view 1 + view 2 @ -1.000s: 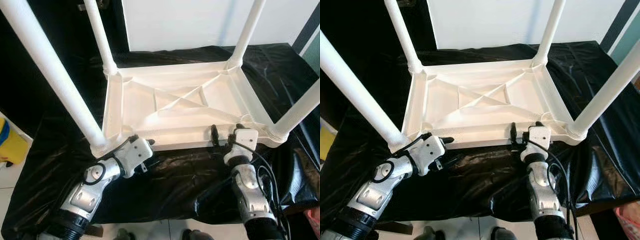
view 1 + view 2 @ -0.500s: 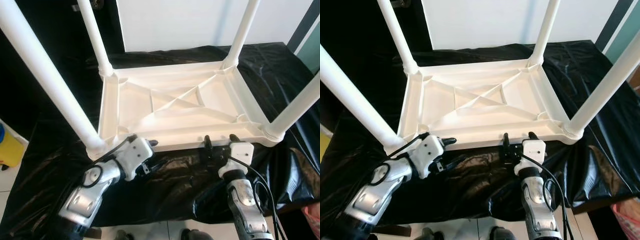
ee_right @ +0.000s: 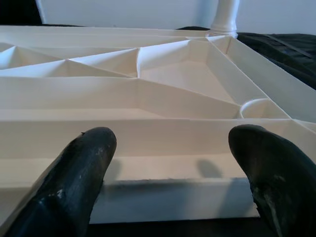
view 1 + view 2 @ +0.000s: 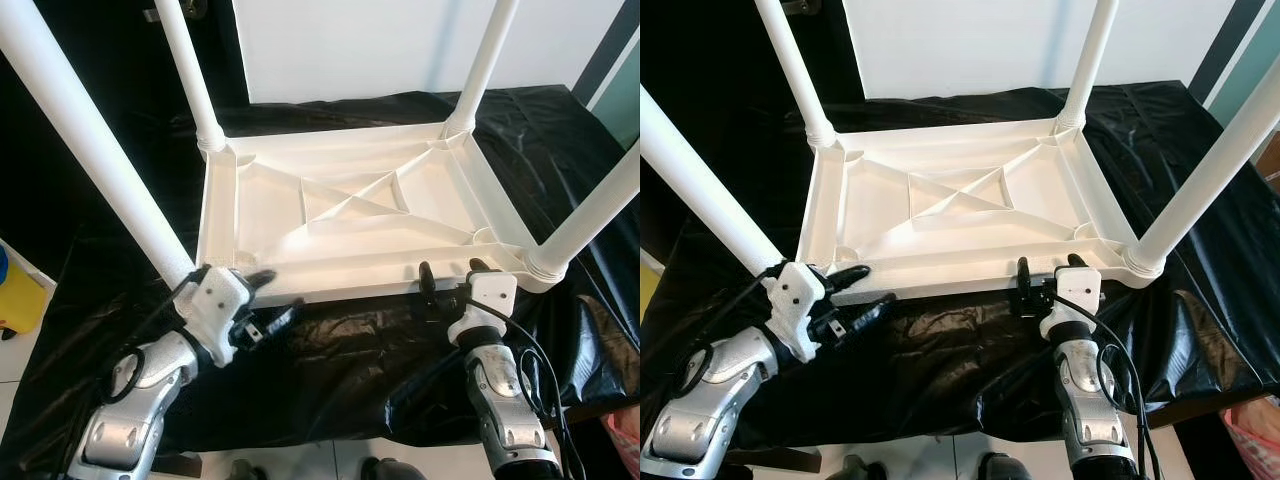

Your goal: Building children table

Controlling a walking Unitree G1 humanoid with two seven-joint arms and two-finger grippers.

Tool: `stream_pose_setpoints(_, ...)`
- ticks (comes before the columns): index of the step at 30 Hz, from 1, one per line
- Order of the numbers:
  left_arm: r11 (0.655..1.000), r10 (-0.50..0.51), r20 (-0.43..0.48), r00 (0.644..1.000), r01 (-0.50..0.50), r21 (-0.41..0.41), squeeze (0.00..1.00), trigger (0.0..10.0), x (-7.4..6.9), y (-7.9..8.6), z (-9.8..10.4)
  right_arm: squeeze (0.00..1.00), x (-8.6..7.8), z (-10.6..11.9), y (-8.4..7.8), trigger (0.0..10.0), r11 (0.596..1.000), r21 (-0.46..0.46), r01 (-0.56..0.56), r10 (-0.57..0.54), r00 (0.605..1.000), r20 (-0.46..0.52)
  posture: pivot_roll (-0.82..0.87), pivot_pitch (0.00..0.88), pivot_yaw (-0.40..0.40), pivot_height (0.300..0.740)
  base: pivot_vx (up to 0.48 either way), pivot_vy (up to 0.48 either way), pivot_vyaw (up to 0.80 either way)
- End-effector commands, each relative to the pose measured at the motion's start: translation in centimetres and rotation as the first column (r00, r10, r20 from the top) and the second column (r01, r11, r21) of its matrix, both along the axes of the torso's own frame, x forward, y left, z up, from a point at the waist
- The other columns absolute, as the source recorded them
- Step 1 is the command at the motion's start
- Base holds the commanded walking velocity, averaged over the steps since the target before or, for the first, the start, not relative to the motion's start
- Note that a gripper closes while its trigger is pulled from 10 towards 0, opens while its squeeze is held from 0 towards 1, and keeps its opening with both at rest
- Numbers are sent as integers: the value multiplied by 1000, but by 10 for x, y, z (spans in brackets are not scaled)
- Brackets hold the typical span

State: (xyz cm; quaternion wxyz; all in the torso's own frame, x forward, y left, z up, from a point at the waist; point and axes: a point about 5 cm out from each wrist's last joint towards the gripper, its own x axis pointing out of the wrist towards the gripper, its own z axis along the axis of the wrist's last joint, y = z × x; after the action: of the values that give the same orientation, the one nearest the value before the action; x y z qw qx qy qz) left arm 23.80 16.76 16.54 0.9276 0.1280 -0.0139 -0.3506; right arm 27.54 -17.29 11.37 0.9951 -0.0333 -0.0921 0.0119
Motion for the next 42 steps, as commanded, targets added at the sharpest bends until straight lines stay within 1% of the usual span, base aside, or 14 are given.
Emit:
stream_pose_setpoints(1,987,159,27,987,-160,2,0,10000,-2,33,12,0,1,-6,-2,10000,1000,0,0,0,999,-33,-4,144,-2,740,0,0,0)
stream_pose_setpoints(3,963,268,1,963,-268,16,0,10000,-13,70,25,0,7,-5,-2,10000,1000,-7,-12,12,999,-34,5,145,-6,740,0,0,0)
stream_pose_setpoints(6,945,316,-4,949,-314,94,0,10000,-23,89,33,0,13,-3,-3,10000,1000,-15,-19,18,999,-31,17,147,-12,740,0,0,0)
stream_pose_setpoints(17,914,271,-113,956,-219,340,0,10000,-48,92,36,0,23,2,3,10000,997,-35,-69,68,997,-23,23,154,-20,740,0,0,0)
stream_pose_setpoints(21,881,332,-191,924,-231,414,0,10000,-55,102,31,0,25,3,4,10000,997,-37,-74,74,997,-20,27,155,-21,740,0,0,0)
stream_pose_setpoints(22,835,437,-183,881,-322,447,0,10000,-53,118,31,0,26,3,4,10000,997,-37,-74,74,997,-19,29,157,-23,740,0,0,0)
stream_pose_setpoints(23,835,437,-183,881,-322,447,0,10000,-53,118,31,0,26,3,4,10000,997,-37,-74,74,997,-19,29,157,-23,740,0,0,0)
stream_pose_setpoints(24,657,650,-94,754,-496,568,0,10000,-51,162,34,0,26,3,4,10000,996,-34,-77,76,997,-17,36,160,-21,740,0,0,0)
stream_pose_setpoints(25,657,650,-94,754,-496,568,0,10000,-51,162,34,0,26,3,4,10000,996,-34,-77,76,997,-17,36,160,-21,740,0,0,0)
stream_pose_setpoints(27,589,706,-59,705,-539,602,0,10000,-51,175,36,0,26,2,5,10000,996,-32,-78,78,997,-16,36,160,-21,740,0,0,0)
stream_pose_setpoints(28,508,764,-13,645,-589,628,0,10000,-50,189,38,0,26,2,6,10000,996,-31,-83,83,996,-16,39,163,-20,740,0,0,0)
stream_pose_setpoints(30,421,831,35,556,-668,614,0,10000,-44,205,42,0,24,2,10,10000,995,-30,-95,95,995,-14,39,163,-18,740,0,0,0)
stream_pose_setpoints(35,361,865,142,482,-793,490,0,10000,-16,215,56,0,15,1,21,10000,991,-21,-129,129,992,-7,28,160,-12,740,0,0,0)
stream_pose_setpoints(42,387,857,173,486,-827,409,0,10000,17,212,57,0,-2,2,28,10000,991,-9,-130,130,992,2,3,158,-1,740,0,0,0)
